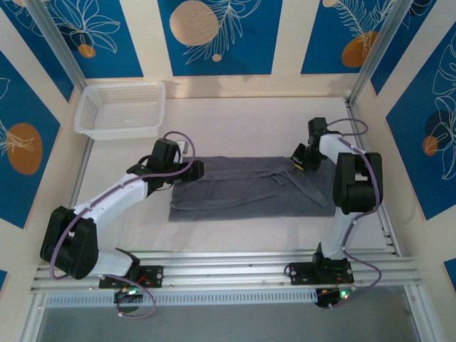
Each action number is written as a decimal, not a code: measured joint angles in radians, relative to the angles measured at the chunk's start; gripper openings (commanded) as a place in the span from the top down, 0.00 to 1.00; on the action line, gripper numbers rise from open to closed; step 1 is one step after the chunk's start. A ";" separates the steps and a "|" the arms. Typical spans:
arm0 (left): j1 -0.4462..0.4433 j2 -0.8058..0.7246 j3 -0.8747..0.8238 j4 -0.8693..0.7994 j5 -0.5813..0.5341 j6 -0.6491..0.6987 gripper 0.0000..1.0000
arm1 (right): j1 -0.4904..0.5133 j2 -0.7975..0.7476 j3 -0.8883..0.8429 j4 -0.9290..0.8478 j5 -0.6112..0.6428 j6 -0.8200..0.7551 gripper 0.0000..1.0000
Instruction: Fold the inside-out t-shirt
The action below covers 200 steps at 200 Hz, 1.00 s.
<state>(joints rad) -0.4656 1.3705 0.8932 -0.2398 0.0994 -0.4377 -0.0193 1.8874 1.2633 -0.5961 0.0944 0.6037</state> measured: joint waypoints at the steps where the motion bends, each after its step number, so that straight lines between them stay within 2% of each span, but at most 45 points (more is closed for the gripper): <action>1: 0.000 0.000 0.000 0.000 0.000 0.000 0.20 | 0.000 -0.001 0.000 -0.001 0.000 0.003 1.00; 24: 0.000 0.003 0.002 -0.008 -0.001 0.000 0.20 | 0.011 -0.069 -0.032 -0.002 -0.001 0.003 1.00; 44: 0.000 0.013 0.005 -0.008 -0.001 0.000 0.20 | 0.063 -0.225 -0.149 0.008 -0.011 0.026 1.00; 53: 0.000 0.018 0.005 -0.008 -0.002 0.000 0.20 | 0.108 -0.301 -0.216 0.012 -0.016 0.045 0.95; 64: 0.000 0.024 0.005 -0.007 -0.003 0.000 0.20 | 0.175 -0.382 -0.304 0.019 -0.029 0.072 0.84; 80: -0.001 0.034 0.006 -0.008 -0.003 -0.001 0.20 | 0.258 -0.437 -0.392 0.010 -0.069 0.105 0.72; 98: -0.003 0.052 0.019 -0.008 -0.003 -0.001 0.19 | 0.283 -0.446 -0.410 -0.042 -0.083 0.118 0.61; 106: -0.004 0.059 0.026 -0.008 -0.003 -0.001 0.20 | 0.272 -0.461 -0.404 -0.060 -0.079 0.118 0.60; 118: -0.009 0.068 0.037 -0.008 -0.003 -0.005 0.30 | 0.237 -0.499 -0.388 -0.071 -0.076 0.111 0.59; 130: -0.018 0.081 0.053 -0.008 -0.001 -0.008 0.48 | 0.170 -0.539 -0.365 -0.060 -0.086 0.110 0.59; 137: -0.026 0.097 0.069 -0.010 0.002 -0.016 0.68 | 0.117 -0.551 -0.351 -0.040 -0.095 0.111 0.62; 147: -0.045 0.136 0.105 -0.016 0.002 -0.034 1.00 | 0.049 -0.545 -0.333 -0.011 -0.099 0.111 0.73; 160: -0.076 0.210 0.182 -0.045 -0.008 -0.047 1.00 | -0.029 -0.499 -0.307 0.019 -0.100 0.117 0.87; 174: -0.110 0.312 0.291 -0.084 -0.041 -0.070 1.00 | -0.077 -0.411 -0.285 0.045 -0.103 0.130 0.96; 200: -0.137 0.463 0.414 -0.111 -0.087 -0.132 1.00 | -0.098 -0.266 -0.282 0.060 -0.102 0.138 1.00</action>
<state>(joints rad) -0.6022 1.8336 1.3067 -0.3511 0.0120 -0.5697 -0.1173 1.6215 0.9813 -0.5365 -0.0074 0.7414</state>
